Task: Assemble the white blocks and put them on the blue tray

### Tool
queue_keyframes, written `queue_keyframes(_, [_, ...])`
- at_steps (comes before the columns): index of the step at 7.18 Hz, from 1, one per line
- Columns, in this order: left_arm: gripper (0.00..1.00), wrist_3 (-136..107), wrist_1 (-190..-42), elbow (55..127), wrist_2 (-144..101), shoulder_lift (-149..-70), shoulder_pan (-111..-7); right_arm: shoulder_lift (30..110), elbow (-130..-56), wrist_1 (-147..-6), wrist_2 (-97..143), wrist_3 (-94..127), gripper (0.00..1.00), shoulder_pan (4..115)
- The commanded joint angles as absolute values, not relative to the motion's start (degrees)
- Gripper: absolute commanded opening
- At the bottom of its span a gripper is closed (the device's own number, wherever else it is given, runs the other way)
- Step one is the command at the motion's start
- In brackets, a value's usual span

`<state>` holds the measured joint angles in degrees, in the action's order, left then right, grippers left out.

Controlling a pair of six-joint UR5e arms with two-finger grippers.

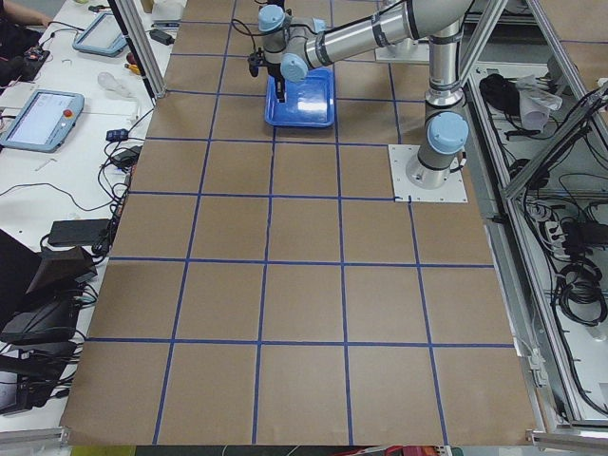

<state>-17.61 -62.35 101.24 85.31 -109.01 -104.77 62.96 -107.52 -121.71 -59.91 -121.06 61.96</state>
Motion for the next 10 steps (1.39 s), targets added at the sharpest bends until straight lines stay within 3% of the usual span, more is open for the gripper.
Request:
queue_keyframes(1, [0.18, -25.46, -56.21, 102.73, 85.17, -112.04, -108.54, 62.4, -107.58, -121.9, -59.59, -121.99, 0.78, 61.96])
queue_keyframes(2, [0.18, -26.71, -52.77, 104.14, 85.51, -113.1, -109.33, 62.14, -107.58, -121.82, -59.85, -121.91, 0.78, 61.96])
queue_keyframes(3, [0.18, -26.02, -51.86, 105.19, 85.6, -112.77, -109.6, 62.14, -107.58, -121.82, -59.59, -121.99, 0.68, 61.96])
queue_keyframes(4, [0.18, -27.58, -51.51, 105.2, 85.52, -113.72, -110.12, 62.05, -107.58, -121.99, -59.76, -121.99, 0.34, 61.96])
queue_keyframes(5, [0.18, -28.03, -50.72, 105.47, 85.08, -113.9, -110.91, 62.14, -107.49, -121.91, -59.77, -121.73, 0.11, 61.96])
queue_keyframes(9, [0.2, -30.76, -50.45, 107.83, 84.99, -114.52, -112.85, 64.67, -106.96, -121.11, -59.24, -118.66, 0.09, 62.75])
queue_keyframes(10, [0.27, -30.76, -50.36, 108.1, 84.9, -114.7, -112.85, 66.34, -106.96, -121.03, -59.67, -118.65, 0.09, 64.06])
